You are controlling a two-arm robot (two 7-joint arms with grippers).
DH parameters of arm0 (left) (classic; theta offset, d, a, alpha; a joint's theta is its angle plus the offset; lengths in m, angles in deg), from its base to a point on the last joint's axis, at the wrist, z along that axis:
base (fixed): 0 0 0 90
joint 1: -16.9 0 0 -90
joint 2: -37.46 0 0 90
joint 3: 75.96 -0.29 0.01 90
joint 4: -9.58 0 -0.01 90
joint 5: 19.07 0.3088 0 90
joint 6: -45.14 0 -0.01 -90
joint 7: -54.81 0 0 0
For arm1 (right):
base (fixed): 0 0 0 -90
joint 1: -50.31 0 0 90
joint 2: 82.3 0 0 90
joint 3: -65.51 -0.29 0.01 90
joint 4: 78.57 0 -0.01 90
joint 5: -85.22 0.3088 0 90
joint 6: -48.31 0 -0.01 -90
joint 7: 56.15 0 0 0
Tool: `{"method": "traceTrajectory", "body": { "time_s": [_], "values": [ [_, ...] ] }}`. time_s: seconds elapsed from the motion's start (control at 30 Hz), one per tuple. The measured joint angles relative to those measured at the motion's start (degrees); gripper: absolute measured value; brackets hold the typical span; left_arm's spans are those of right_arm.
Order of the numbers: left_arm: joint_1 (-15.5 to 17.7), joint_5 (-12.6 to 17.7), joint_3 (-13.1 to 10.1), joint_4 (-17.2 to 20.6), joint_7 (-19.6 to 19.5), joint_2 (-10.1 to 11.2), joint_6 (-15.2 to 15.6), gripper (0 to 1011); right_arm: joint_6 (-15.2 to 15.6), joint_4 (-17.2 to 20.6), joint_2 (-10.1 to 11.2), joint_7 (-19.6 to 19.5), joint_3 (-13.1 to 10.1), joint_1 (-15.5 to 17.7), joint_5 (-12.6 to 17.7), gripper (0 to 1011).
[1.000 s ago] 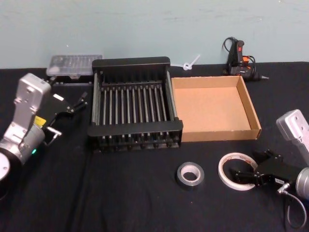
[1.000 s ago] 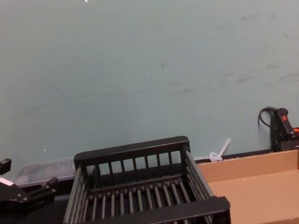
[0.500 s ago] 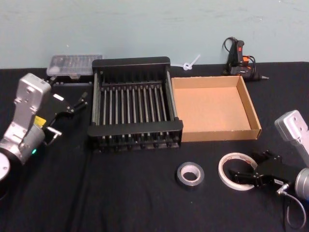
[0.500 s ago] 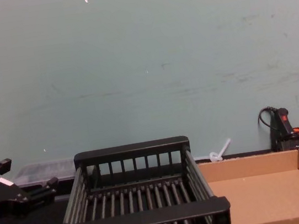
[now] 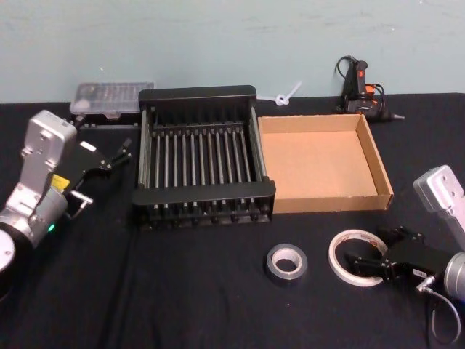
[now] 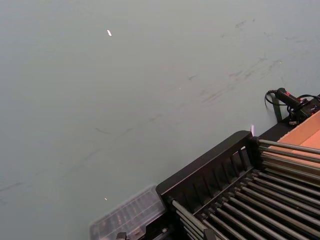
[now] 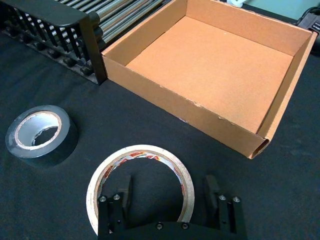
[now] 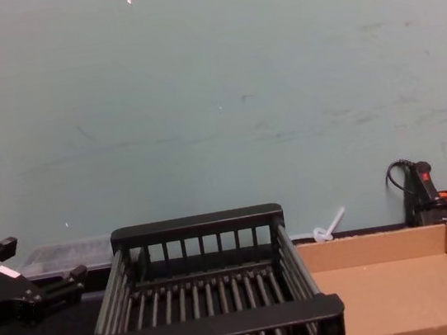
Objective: Pick up the white tape and place it into the black box , Pick up the silver tape and place it into the brown box.
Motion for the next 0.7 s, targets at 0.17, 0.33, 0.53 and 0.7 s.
{"method": "traceTrajectory", "body": {
  "time_s": [0.17,0.33,0.53,0.7],
  "values": [
    [0.0,0.0,0.0,0.0,0.0,0.0,0.0,1001,0.0,0.0,0.0,0.0,0.0,0.0,0.0,849],
    [0.0,0.0,0.0,0.0,0.0,0.0,0.0,1001,0.0,0.0,0.0,0.0,0.0,0.0,0.1,704],
    [0.0,0.0,0.0,0.0,0.0,0.0,0.0,1001,0.0,0.0,0.0,-0.1,0.0,0.0,0.1,482],
    [0.0,0.0,0.0,0.0,0.0,0.0,0.0,1001,0.0,0.0,0.0,-0.1,0.0,0.0,0.1,299]
  ]
}}
